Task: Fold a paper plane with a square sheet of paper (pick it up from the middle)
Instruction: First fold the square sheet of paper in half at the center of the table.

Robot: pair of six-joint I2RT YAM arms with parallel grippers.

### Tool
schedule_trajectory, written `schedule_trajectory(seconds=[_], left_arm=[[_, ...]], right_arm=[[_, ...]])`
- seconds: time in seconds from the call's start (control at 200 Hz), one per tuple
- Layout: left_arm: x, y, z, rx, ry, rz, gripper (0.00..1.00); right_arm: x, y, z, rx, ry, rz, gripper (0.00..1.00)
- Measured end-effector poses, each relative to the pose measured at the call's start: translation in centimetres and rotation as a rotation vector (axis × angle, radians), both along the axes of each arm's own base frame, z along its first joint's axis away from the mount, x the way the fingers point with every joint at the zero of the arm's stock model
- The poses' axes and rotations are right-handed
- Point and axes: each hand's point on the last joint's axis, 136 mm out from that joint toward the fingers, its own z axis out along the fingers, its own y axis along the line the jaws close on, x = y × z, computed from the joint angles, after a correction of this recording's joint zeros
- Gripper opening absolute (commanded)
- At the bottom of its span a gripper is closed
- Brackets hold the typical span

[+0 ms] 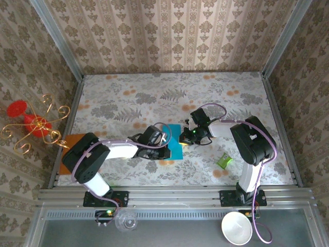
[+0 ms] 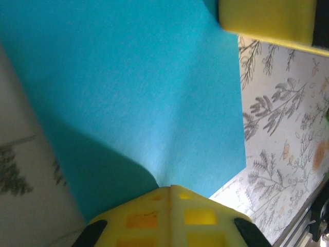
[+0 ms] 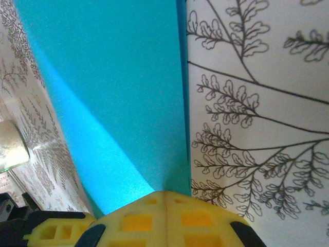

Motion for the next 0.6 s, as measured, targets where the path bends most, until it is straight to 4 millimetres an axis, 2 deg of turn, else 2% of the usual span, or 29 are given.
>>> schedule_trajectory(seconds=[0.26, 0.36, 0.455, 0.6], left_arm=[[-2.6, 2.4, 0.2, 0.037, 0.047, 0.022, 0.10], [-3.0, 3.3, 1.1, 0.049, 0.059, 0.034, 0.12], [-1.4, 3.4, 3.0, 0.018, 0.026, 0.073, 0.16], [2.9, 3.2, 5.9, -0.048, -0.054, 0.160, 0.23]], right_arm=[[0.1, 0.0, 0.2, -0.001, -0.009, 0.000, 0.05], [0.3, 0.0, 0.7, -0.004, -0.029, -0.001, 0.06], [0.4, -0.1, 1.0, -0.019, -0.042, -0.001, 0.09], [0.4, -0.8, 1.6, -0.054, -0.052, -0.017, 0.14]])
